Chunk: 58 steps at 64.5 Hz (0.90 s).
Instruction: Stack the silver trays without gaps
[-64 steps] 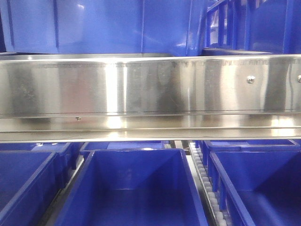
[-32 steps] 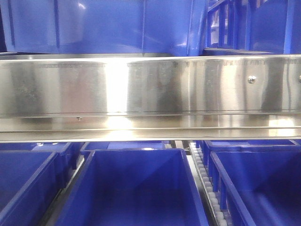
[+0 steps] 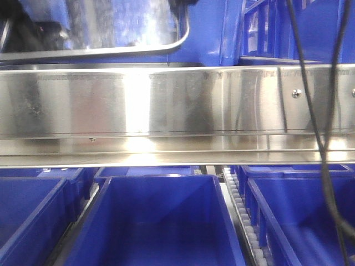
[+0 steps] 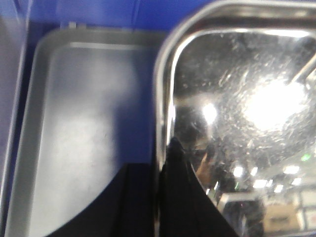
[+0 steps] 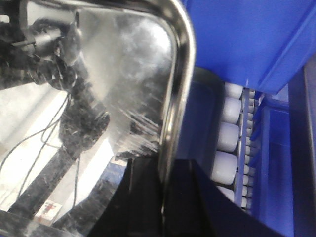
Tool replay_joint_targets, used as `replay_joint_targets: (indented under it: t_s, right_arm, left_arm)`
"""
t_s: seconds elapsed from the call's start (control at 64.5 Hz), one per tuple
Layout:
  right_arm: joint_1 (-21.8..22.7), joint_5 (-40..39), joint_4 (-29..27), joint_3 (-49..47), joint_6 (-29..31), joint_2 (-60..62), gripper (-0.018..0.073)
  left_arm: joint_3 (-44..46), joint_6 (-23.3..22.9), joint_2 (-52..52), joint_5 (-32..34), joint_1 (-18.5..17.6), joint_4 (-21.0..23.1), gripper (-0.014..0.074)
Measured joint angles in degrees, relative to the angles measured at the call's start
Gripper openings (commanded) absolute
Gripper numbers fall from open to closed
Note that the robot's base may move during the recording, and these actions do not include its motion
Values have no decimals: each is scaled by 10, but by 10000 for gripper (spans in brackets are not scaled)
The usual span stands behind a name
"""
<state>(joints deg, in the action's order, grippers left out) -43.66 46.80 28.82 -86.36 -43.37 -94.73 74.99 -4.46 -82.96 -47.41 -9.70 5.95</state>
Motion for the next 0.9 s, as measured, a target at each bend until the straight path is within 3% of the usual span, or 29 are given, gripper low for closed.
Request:
replay_joint_targets:
  t_s: [0.171, 0.233, 0.388, 0.465, 0.729, 0.791, 0.9]
  right_arm:
    - [0, -26, 0, 0, 6, -1, -71]
    - [0, -31, 0, 0, 8, -1, -22]
    - [0, -41, 0, 0, 11, -1, 314]
    - [0, -42, 0, 0, 13, -1, 379]
    - [0, -24, -1, 0, 15, -1, 197]
    - [0, -18, -1, 0, 15, -1, 123]
    - [0, -16, -1, 0, 15, -1, -45]
  left_arm:
    - [0, 8, -4, -1, 0, 1, 314]
    - [1, 8, -4, -1, 0, 3, 367]
    - [4, 10, -4, 4, 0, 7, 381]
    - [4, 11, -4, 4, 0, 7, 381]
    - [4, 12, -4, 4, 0, 8, 349]
    - [4, 12, 2, 4, 0, 9, 266]
    - [4, 13, 22, 4, 0, 10, 21]
